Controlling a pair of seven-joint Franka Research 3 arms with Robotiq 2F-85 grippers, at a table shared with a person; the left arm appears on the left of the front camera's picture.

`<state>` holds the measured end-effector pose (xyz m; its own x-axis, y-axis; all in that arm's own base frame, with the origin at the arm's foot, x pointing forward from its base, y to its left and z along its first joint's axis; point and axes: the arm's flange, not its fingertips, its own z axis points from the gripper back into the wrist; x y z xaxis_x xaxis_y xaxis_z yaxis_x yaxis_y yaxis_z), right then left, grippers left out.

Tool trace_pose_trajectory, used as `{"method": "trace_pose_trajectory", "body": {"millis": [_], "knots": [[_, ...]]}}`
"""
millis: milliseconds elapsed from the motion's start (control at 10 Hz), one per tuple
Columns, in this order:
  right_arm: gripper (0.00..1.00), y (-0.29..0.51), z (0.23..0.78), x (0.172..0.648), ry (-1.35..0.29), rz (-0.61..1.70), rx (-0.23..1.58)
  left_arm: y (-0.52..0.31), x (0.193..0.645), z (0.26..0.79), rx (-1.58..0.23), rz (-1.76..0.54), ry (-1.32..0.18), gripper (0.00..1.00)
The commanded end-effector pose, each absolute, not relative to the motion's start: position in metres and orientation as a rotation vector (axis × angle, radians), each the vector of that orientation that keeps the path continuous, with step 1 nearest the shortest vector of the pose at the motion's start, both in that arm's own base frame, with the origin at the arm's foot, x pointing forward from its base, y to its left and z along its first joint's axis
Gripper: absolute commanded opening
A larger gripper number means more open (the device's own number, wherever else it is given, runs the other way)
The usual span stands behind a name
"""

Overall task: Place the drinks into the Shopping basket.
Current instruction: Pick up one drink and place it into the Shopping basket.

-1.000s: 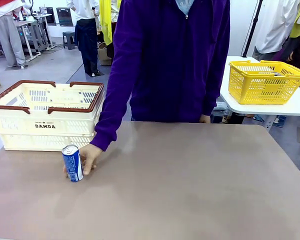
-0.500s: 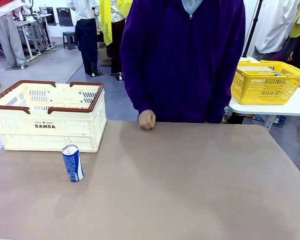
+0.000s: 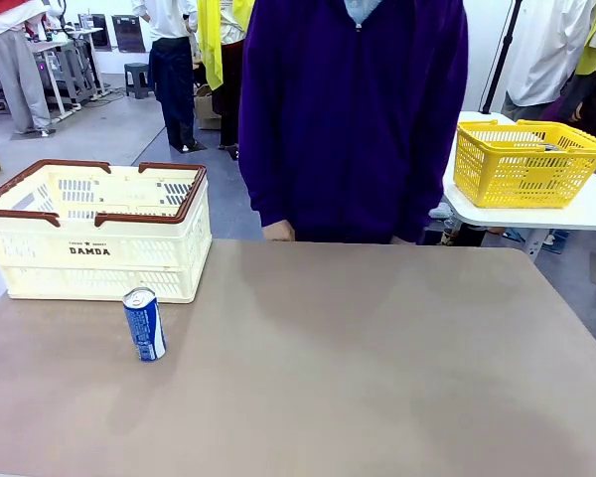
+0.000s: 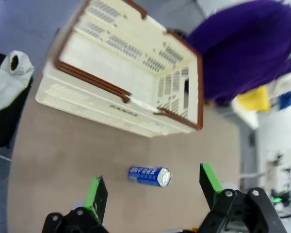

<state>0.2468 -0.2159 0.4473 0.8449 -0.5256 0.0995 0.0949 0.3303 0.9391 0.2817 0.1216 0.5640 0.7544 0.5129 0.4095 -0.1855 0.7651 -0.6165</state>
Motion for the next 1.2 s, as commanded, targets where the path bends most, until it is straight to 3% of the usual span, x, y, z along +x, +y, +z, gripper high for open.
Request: {"method": "trace_pose_trajectory", "body": {"millis": [0, 200, 300, 500, 600, 900, 1000, 1100], "knots": [[1.0, -0.218, 0.452, 0.247, -0.433, -0.422, 1.183, 0.023, 0.287, 0.545, -0.349, 0.234, -0.576, 1.0], [1.0, -0.218, 0.452, 0.247, -0.433, -0.422, 1.183, -0.038, 0.291, 0.534, -0.267, 0.205, -0.711, 1.0], [1.0, -0.218, 0.452, 0.247, -0.433, -0.422, 1.183, -0.053, 0.285, 0.527, -0.303, 0.148, -0.704, 1.0], [1.0, -0.218, 0.452, 0.247, -0.433, -0.422, 1.183, -0.044, 0.264, 0.529, -0.497, -0.066, -0.443, 1.0], [1.0, -0.218, 0.452, 0.247, -0.433, -0.422, 1.183, -0.078, 0.315, 0.57, -0.304, 0.093, -0.648, 1.0], [1.0, -0.218, 0.452, 0.247, -0.433, -0.422, 1.183, -0.078, 0.315, 0.57, -0.304, 0.093, -0.648, 1.0], [1.0, -0.218, 0.452, 0.247, -0.433, -0.422, 1.183, -0.076, 0.313, 0.569, -0.351, 0.055, -0.632, 1.0], [1.0, -0.218, 0.452, 0.247, -0.433, -0.422, 1.183, -0.075, 0.304, 0.557, -0.345, 0.091, -0.468, 1.0]]}}
